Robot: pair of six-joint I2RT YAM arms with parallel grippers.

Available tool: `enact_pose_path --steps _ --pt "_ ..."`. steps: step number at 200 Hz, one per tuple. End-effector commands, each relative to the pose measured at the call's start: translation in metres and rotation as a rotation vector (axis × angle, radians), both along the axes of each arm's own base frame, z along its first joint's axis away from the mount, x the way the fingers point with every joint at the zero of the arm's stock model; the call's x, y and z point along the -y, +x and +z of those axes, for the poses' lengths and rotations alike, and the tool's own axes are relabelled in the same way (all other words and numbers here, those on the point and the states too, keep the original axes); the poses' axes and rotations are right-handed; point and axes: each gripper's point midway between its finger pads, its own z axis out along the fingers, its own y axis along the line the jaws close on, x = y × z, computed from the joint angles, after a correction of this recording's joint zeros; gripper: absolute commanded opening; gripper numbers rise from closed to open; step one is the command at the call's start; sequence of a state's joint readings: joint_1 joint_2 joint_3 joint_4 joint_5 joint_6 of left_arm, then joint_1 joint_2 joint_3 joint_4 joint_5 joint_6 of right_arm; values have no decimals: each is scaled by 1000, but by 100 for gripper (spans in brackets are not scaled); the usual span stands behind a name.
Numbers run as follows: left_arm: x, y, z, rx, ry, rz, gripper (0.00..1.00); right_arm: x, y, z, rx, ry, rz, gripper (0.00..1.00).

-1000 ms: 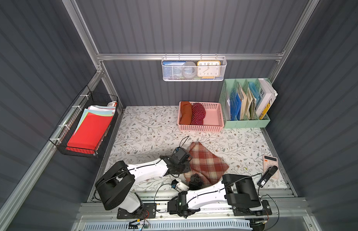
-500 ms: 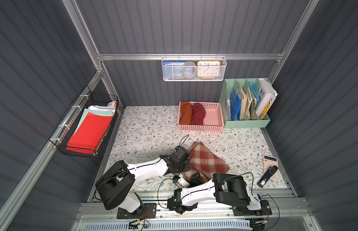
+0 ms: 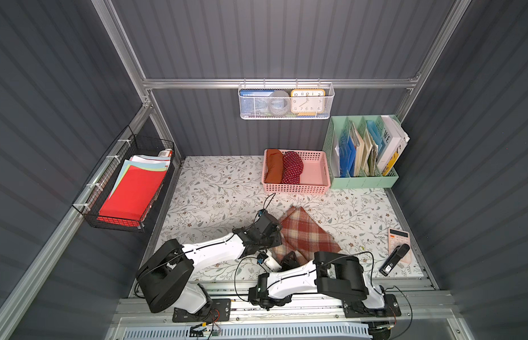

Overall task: Roll up the skirts
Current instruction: Roll the skirt at the center of the board.

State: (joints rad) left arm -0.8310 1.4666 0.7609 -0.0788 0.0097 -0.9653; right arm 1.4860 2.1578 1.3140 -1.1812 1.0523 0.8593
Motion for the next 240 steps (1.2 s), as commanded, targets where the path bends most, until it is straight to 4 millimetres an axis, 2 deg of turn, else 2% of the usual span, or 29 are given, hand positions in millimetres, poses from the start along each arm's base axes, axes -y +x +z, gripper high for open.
enact_pose_path --steps 1,32,37,45,50,60,69,81,85,91,106,127,131,166,207,225,240 --pt "-19 -47 -22 -160 63 -60 0 54 7 -26 -166 -67 -225 23" --pt "-21 -50 -22 -177 46 -44 0 51 -1 -42 -260 -36 -217 13" --pt "-22 -48 -20 -174 45 -36 10 51 -3 -43 -272 -25 -216 11" --pt "-25 -45 -17 -169 41 -22 35 50 -5 -45 -296 -5 -215 9" --pt "-29 -41 -13 -161 40 -11 47 48 -7 -46 -315 12 -209 8" --pt "-42 -30 -4 -131 58 32 66 45 -13 -48 -355 61 -205 6" --pt "-59 -19 7 -96 84 85 78 41 -19 -53 -407 113 -205 6" --pt "-79 -5 26 -34 104 150 88 36 -27 -54 -453 182 -212 5" --pt "-85 -1 32 -11 113 171 96 34 -29 -55 -471 205 -213 5" --pt "-93 5 42 27 124 202 99 30 -34 -57 -506 241 -212 5" --pt "-106 14 57 77 144 246 100 20 -46 -62 -592 340 -218 5" --pt "-114 19 62 98 176 267 100 6 -63 -66 -708 446 -195 5" --pt "-113 19 62 99 174 268 100 7 -58 -66 -728 479 -219 4" --pt "-115 18 62 109 164 274 99 -8 -69 -61 -910 738 -191 4" --pt "-117 12 56 104 139 279 100 -38 -76 -38 -1124 1142 -85 3" --pt "-114 8 50 94 99 281 99 -46 -76 -29 -1194 1235 -37 2" --pt "-114 4 44 83 72 285 99 -59 -81 -17 -1249 1296 68 3"
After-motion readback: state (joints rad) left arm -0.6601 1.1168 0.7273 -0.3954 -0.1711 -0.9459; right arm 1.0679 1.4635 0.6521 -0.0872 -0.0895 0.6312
